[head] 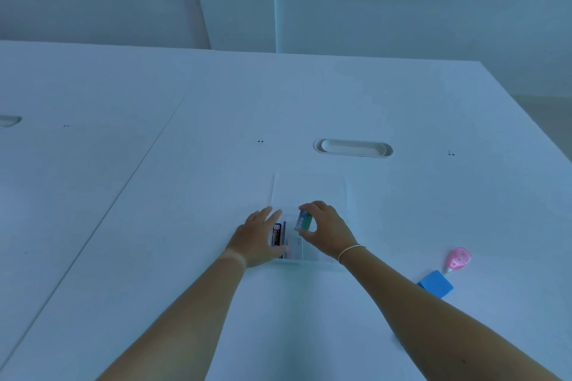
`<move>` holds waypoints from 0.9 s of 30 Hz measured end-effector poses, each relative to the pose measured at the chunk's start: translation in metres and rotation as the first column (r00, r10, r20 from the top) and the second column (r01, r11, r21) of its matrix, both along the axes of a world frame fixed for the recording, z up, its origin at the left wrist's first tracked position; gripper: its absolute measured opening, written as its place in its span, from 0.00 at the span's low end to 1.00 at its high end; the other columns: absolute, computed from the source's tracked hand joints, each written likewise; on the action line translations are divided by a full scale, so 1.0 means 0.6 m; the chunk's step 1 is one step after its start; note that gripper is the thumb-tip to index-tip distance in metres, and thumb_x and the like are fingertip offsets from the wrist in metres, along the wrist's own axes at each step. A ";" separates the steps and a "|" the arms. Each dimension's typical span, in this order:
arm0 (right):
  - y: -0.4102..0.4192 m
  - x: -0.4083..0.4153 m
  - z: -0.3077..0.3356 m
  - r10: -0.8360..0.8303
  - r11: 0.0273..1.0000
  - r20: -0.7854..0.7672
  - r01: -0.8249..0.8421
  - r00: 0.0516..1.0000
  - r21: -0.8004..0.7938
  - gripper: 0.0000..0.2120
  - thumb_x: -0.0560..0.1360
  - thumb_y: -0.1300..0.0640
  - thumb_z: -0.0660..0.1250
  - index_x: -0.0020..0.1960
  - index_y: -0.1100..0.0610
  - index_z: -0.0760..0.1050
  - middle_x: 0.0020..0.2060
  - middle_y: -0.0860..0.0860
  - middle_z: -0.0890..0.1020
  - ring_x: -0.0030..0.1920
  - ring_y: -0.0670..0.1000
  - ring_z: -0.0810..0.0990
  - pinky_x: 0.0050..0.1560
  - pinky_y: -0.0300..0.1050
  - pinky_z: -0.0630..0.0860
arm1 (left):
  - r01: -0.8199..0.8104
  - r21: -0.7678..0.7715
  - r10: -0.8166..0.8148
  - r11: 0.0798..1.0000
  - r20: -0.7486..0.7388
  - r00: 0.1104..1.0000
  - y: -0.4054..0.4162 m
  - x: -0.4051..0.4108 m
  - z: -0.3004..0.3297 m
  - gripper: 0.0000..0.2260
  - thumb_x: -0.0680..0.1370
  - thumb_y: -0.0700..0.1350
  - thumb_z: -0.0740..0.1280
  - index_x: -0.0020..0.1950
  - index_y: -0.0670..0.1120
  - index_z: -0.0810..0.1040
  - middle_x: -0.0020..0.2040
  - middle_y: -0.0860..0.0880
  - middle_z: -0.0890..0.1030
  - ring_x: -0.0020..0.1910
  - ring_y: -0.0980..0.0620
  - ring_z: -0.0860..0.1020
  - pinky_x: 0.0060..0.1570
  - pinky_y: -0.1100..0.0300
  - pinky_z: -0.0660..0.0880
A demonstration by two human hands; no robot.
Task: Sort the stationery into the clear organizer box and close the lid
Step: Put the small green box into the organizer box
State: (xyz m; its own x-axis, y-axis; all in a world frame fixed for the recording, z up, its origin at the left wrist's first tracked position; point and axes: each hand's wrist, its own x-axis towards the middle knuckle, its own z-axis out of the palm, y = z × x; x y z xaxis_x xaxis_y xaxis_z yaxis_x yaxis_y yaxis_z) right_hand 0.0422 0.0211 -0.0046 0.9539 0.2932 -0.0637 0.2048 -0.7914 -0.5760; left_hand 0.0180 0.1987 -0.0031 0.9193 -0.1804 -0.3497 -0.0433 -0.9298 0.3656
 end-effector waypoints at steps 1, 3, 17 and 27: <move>0.003 0.001 -0.001 0.011 1.000 0.005 -0.011 1.000 -0.015 0.21 0.72 0.56 0.69 0.64 0.54 0.71 0.61 0.52 0.75 0.61 0.54 0.72 0.59 0.46 0.74 | 0.018 0.009 -0.018 1.000 -0.015 1.000 0.003 -0.001 0.001 0.40 0.73 0.60 0.66 0.78 0.53 0.49 0.80 0.53 0.48 0.79 0.49 0.48 0.76 0.47 0.56; 0.011 0.006 -0.005 0.032 0.998 0.014 -0.031 0.999 -0.047 0.21 0.72 0.55 0.69 0.63 0.54 0.71 0.61 0.51 0.76 0.61 0.54 0.72 0.62 0.48 0.73 | 0.040 0.030 -0.039 0.999 -0.043 0.998 0.009 -0.002 0.001 0.43 0.71 0.62 0.67 0.78 0.53 0.47 0.80 0.53 0.45 0.79 0.49 0.46 0.76 0.47 0.55; 0.024 0.013 -0.025 0.079 0.982 0.007 -0.077 0.997 -0.173 0.22 0.73 0.53 0.68 0.65 0.52 0.69 0.68 0.48 0.72 0.71 0.54 0.64 0.70 0.50 0.62 | 0.086 0.051 -0.081 0.995 -0.101 0.992 0.023 0.009 -0.005 0.47 0.69 0.65 0.67 0.78 0.51 0.45 0.80 0.55 0.43 0.79 0.48 0.45 0.75 0.45 0.53; -0.014 0.006 -0.010 -0.009 0.995 -0.010 0.008 1.000 -0.098 0.23 0.73 0.54 0.68 0.67 0.52 0.69 0.71 0.48 0.70 0.73 0.53 0.63 0.73 0.50 0.63 | 0.082 0.033 -0.080 0.996 -0.075 0.994 0.006 0.014 0.016 0.45 0.70 0.63 0.68 0.78 0.51 0.46 0.80 0.55 0.44 0.79 0.49 0.47 0.75 0.46 0.54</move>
State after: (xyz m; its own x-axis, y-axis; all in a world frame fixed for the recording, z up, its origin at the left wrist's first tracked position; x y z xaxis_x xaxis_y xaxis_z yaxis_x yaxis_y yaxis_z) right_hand 0.0458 0.0125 -0.0106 0.9555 0.2766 -0.1021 0.1917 -0.8459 -0.4978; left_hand 0.0265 0.2022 0.0067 0.8740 -0.2393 -0.4230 -0.0933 -0.9368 0.3371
